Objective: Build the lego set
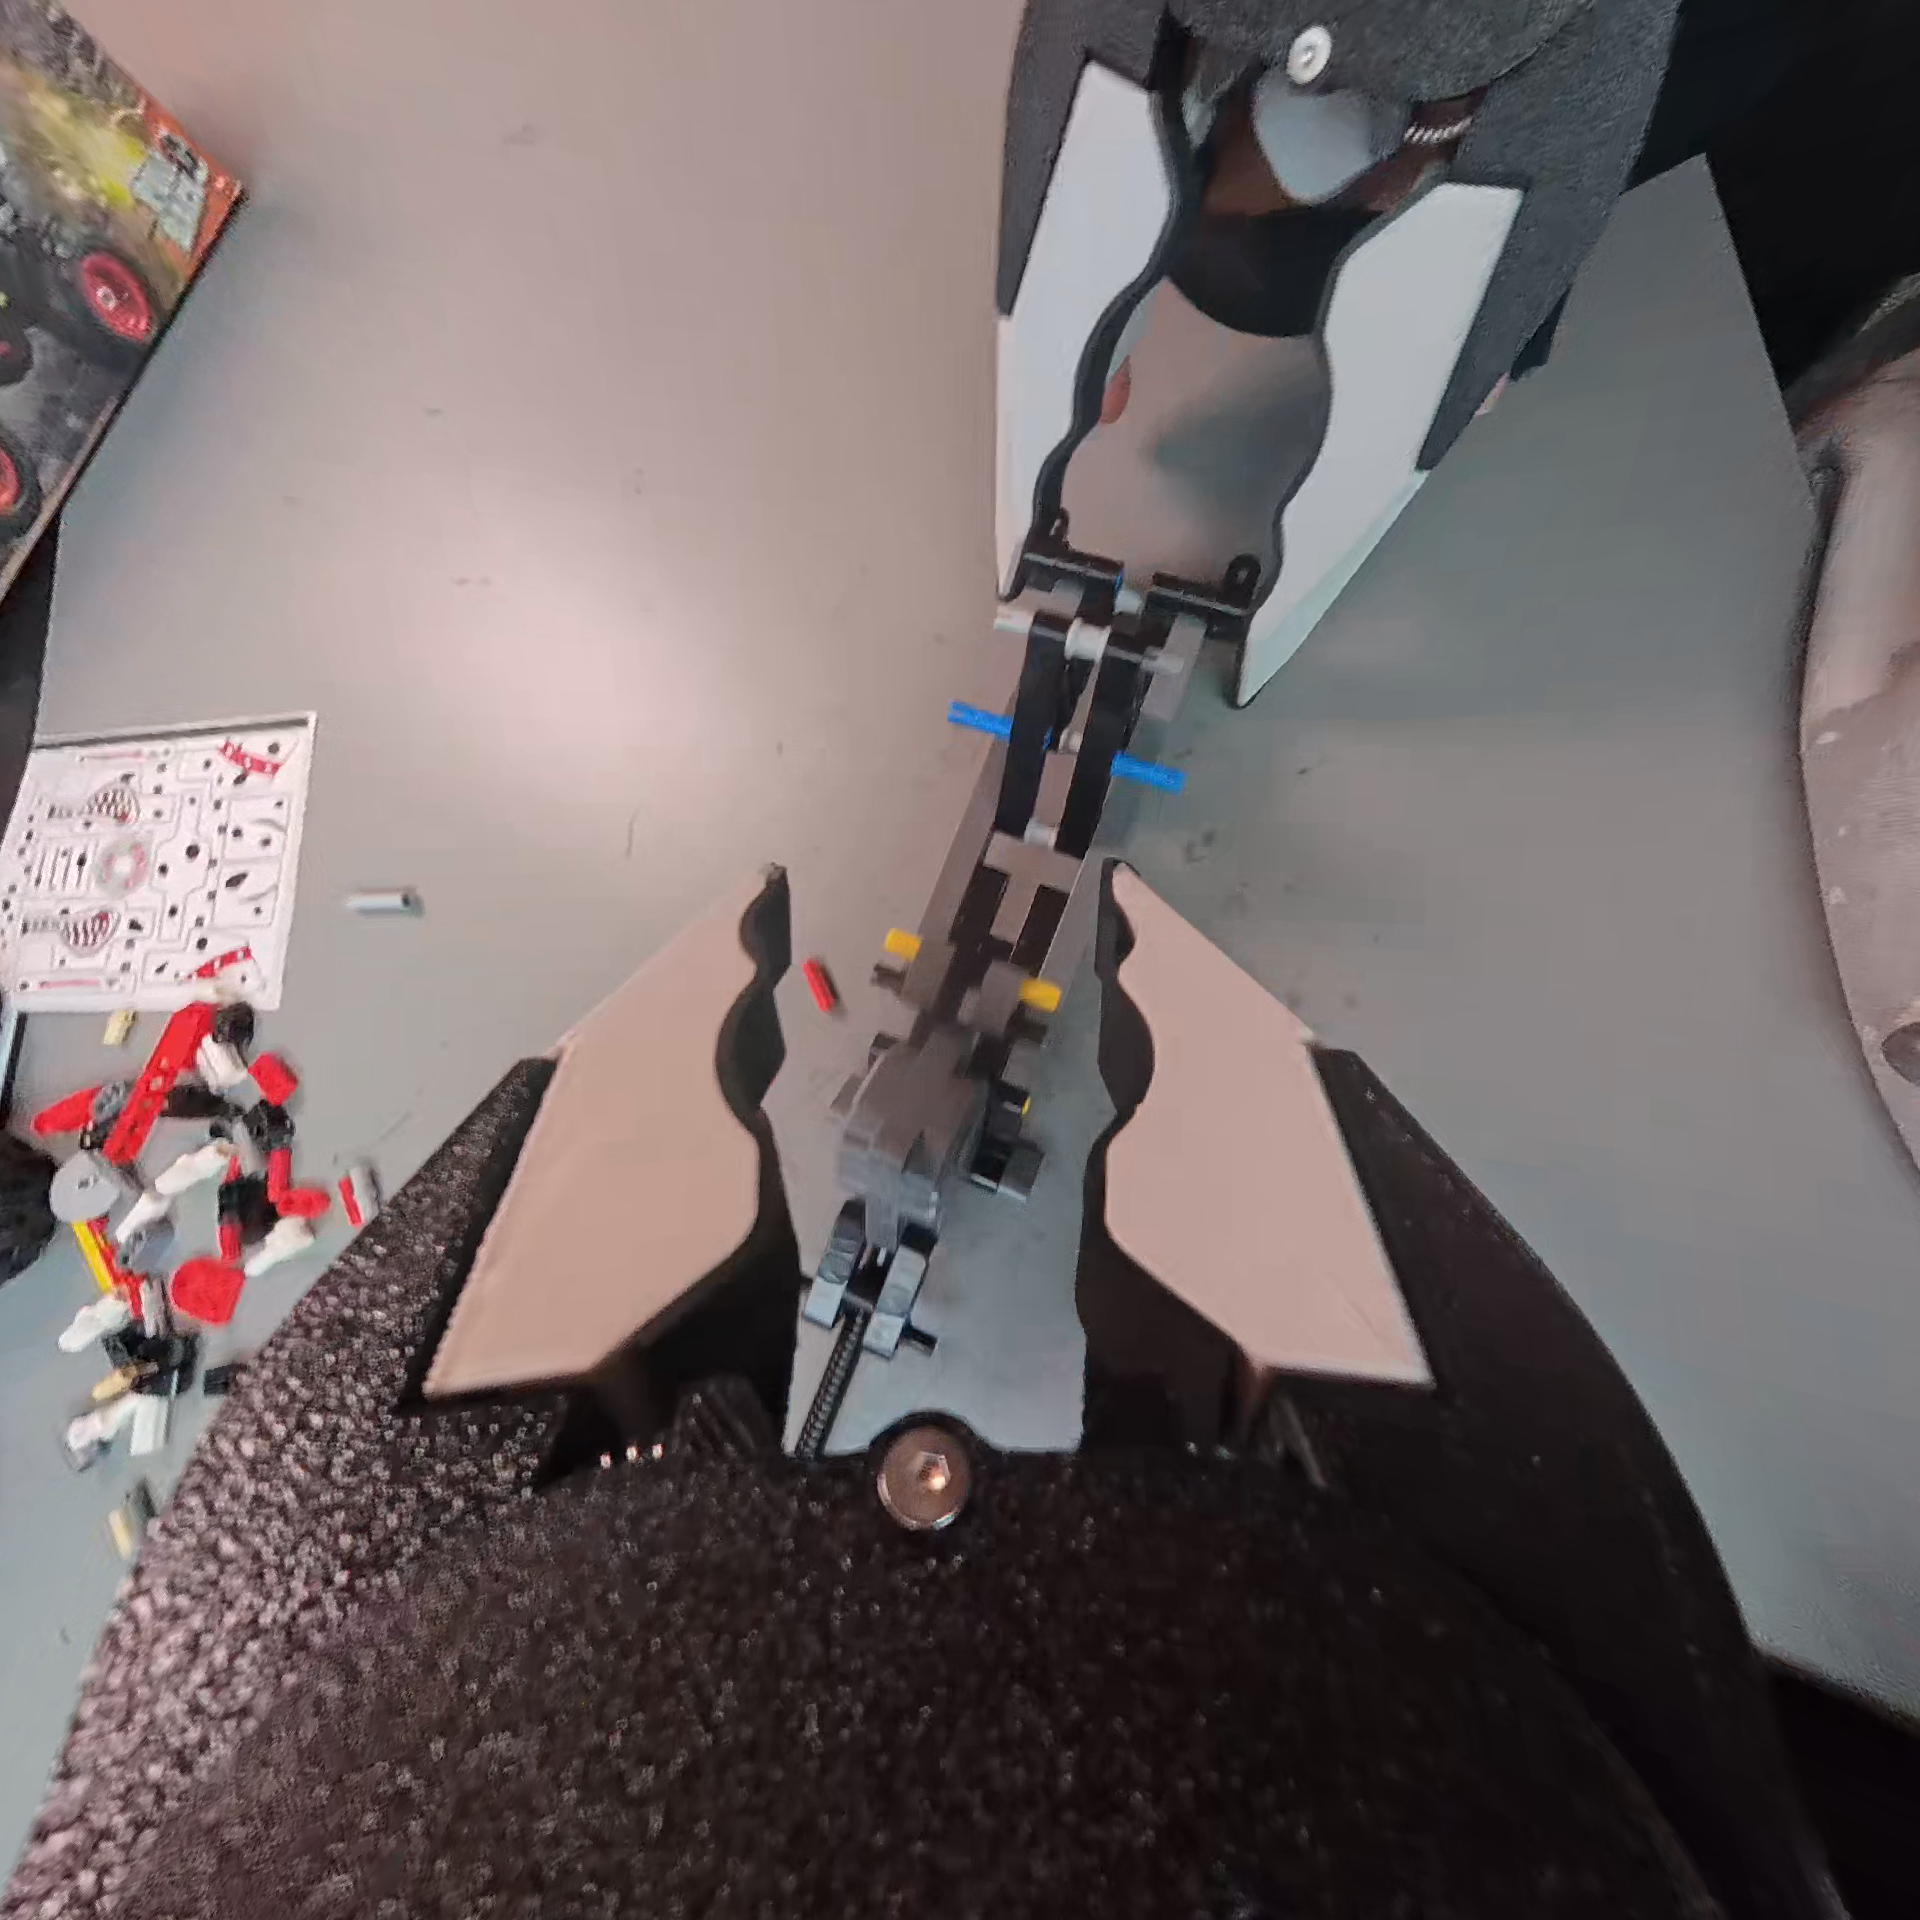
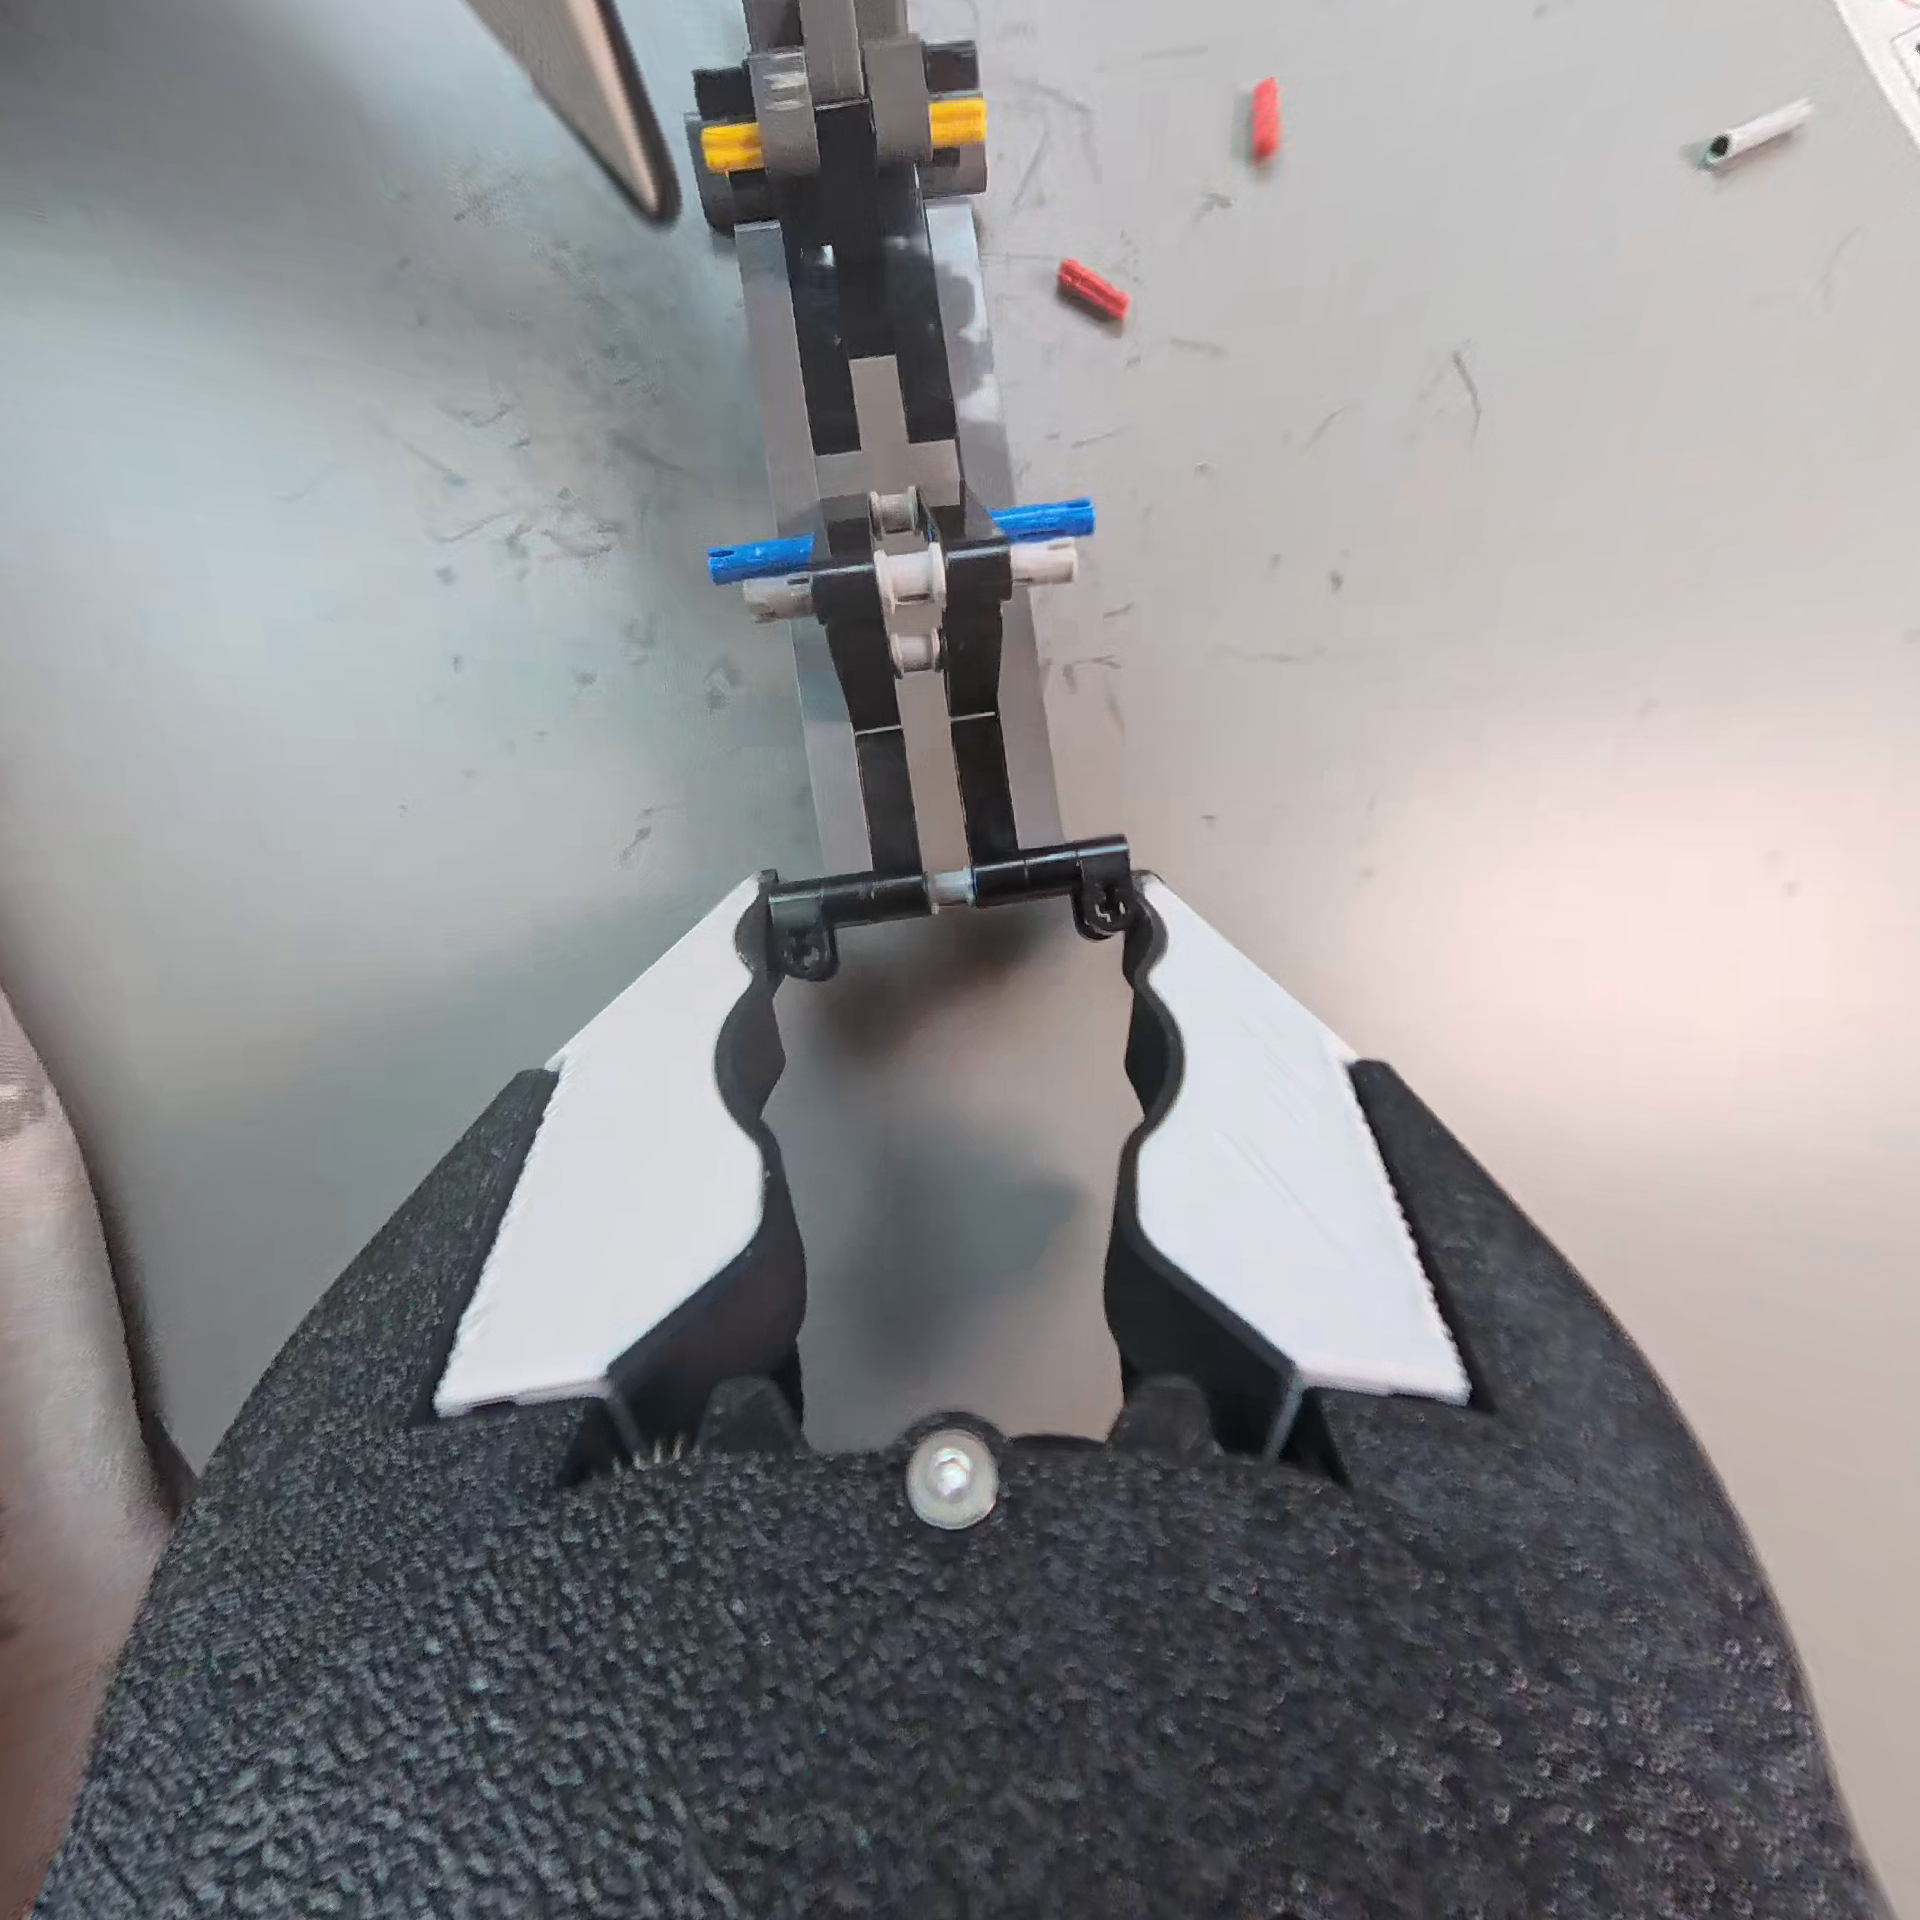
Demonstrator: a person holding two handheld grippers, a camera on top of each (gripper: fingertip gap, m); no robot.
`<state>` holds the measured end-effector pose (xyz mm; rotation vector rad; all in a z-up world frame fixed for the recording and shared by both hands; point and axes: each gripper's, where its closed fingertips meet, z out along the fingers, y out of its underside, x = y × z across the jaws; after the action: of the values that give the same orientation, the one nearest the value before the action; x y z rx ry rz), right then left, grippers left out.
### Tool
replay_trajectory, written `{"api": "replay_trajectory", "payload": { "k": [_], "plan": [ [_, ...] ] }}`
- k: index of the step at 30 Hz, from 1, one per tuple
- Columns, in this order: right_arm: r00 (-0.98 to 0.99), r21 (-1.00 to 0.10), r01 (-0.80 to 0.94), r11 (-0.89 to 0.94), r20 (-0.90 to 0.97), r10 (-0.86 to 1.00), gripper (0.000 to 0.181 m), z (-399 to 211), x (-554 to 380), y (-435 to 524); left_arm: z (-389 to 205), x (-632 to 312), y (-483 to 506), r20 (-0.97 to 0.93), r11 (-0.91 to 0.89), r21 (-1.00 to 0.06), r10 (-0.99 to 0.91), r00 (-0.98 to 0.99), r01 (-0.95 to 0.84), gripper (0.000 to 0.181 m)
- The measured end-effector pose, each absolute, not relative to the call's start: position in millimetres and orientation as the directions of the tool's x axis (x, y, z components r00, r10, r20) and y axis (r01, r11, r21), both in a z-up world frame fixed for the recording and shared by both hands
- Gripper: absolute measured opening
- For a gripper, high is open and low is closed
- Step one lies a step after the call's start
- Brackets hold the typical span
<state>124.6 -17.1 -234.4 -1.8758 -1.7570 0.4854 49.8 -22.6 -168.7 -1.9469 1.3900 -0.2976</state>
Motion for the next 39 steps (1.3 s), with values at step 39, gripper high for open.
{"api": "replay_trajectory", "payload": {
  "k": [39],
  "plan": [
    [-0.088, -0.525, 0.85, 0.052, -0.043, 0.995, 0.044, -232, 18, -26, -232, -42, -54, -0.137, -0.446, -0.673, -0.708, 0.692, -0.59, 0.041]
  ]
}}
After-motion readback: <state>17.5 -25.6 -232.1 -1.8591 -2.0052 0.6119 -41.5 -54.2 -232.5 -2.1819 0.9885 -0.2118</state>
